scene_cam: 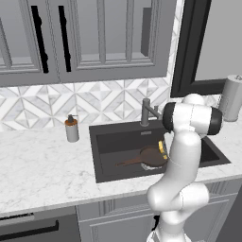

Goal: Pick the pan and sponge and place them into the sink. Then turn on the water.

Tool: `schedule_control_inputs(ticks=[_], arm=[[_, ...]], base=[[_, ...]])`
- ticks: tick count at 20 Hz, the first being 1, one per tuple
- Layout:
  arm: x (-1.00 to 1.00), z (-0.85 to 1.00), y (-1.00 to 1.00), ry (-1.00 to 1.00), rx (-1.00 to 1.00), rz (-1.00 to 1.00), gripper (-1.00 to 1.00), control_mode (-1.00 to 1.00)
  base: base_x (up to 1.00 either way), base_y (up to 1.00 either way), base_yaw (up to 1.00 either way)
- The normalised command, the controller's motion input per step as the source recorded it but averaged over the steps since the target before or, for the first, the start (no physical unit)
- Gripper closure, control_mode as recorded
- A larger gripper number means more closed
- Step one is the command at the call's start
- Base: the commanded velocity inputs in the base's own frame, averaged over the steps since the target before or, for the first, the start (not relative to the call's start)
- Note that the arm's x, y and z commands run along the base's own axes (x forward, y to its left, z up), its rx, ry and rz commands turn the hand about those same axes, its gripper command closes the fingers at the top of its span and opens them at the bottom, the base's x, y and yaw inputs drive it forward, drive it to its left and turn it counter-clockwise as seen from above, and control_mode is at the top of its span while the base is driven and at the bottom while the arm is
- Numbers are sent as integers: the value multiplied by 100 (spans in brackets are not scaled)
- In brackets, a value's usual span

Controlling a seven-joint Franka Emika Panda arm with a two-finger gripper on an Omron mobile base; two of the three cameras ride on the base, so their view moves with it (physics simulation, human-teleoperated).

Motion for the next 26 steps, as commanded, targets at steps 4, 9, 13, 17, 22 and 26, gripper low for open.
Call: schedule_control_inputs(ticks=[4, 9, 13, 17, 22, 26], arm=[[21, -34, 0, 0, 0, 2, 100, -100], [18, -34, 0, 0, 0, 2, 100, -100], [22, -39, 0, 0, 0, 2, 100, -100], [24, -39, 0, 0, 0, 2, 100, -100], [20, -30, 0, 0, 0, 2, 100, -100], [10, -5, 0, 0, 0, 1, 100, -100]], base=[[0, 0, 0], [0, 0, 0], [0, 0, 0], [0, 0, 0], [0, 0, 0], [0, 0, 0]])
